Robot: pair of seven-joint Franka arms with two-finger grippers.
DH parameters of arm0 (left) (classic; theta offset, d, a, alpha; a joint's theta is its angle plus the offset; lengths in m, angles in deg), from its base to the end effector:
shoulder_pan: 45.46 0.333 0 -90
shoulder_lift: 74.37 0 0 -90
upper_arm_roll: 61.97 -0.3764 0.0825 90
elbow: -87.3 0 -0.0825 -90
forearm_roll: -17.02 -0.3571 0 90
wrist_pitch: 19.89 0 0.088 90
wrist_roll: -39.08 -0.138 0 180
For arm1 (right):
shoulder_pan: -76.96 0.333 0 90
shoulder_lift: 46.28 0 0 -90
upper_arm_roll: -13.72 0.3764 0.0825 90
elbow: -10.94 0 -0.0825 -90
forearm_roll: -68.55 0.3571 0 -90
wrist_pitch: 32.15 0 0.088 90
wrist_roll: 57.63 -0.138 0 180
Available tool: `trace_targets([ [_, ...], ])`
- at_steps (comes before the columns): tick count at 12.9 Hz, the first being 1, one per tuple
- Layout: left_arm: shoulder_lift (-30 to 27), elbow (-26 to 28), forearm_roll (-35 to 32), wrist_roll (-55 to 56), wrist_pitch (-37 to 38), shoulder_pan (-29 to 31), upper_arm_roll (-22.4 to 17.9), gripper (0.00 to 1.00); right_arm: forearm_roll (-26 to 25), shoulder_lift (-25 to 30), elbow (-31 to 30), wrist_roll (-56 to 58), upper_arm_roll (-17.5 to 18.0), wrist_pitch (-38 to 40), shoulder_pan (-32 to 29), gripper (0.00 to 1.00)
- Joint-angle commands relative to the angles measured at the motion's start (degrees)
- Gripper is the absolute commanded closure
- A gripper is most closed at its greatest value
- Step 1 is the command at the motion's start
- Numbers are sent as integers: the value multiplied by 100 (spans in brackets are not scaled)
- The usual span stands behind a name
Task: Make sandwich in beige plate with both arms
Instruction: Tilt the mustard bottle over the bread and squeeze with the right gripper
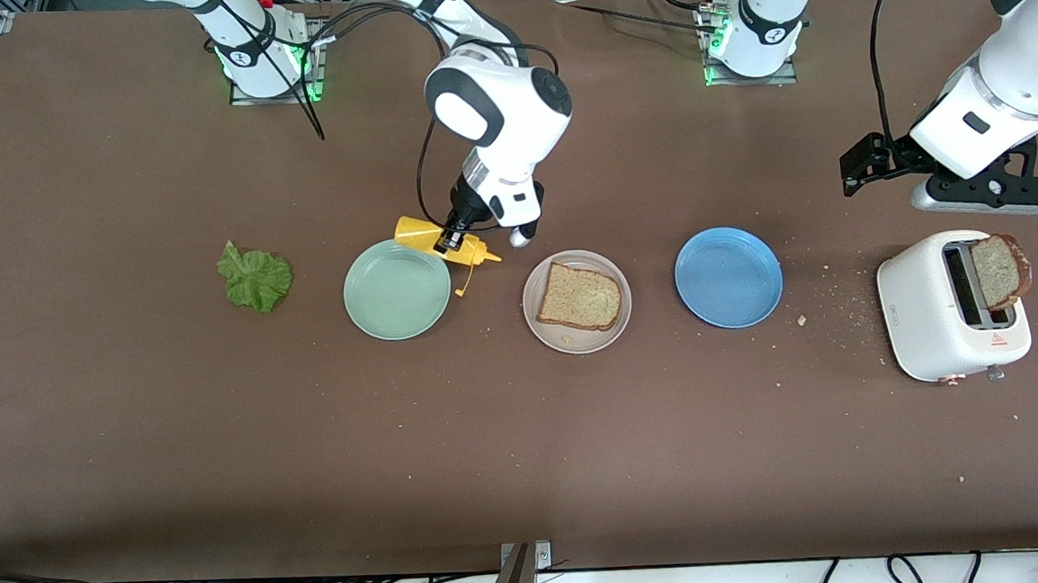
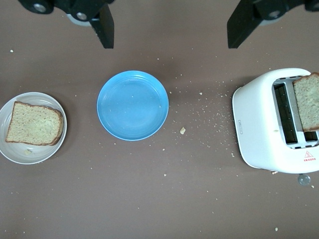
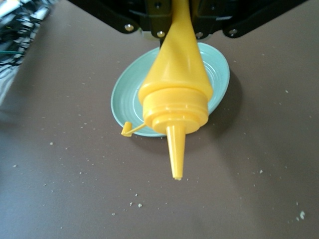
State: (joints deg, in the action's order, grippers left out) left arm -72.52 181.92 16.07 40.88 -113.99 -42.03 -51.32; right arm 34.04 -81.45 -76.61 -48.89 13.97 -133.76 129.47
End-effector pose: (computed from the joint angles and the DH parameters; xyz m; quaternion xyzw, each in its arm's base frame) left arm 0.5370 -0.0641 0.6071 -0.9986 0.0480 0.0199 0.0069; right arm 0.4605 0.4950 0.3263 0.7500 0.5763 -0.0597 0.3191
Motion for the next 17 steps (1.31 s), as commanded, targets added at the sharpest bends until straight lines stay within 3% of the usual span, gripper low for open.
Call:
trace_targets([
  [1, 53, -145, -2, -48, 129, 35, 7, 0, -739, -253, 221, -4, -16, 492, 522, 100],
  [3, 53, -145, -2, -48, 129, 35, 16, 0, -1092, -298, 230, 5, -16, 563, 699, 100],
  [5, 53, -154, -2, -48, 129, 26, 16, 0, -1137, -368, 474, 40, -7, 607, 804, 100],
  [8, 53, -154, -2, -48, 129, 26, 7, 0, -1908, -605, 826, 40, 1, 511, 1076, 100],
  [10, 53, -154, -2, -48, 138, 27, 16, 0, -1972, -684, 1099, 40, 19, 371, 1068, 100],
  [12, 44, -145, -2, -48, 138, 26, 7, 0, -2068, -720, 1117, 40, 10, 72, 1060, 100],
  [17, 53, -145, -2, -48, 138, 35, 7, 0, -2982, -1045, 1109, 49, 10, -156, 990, 100],
])
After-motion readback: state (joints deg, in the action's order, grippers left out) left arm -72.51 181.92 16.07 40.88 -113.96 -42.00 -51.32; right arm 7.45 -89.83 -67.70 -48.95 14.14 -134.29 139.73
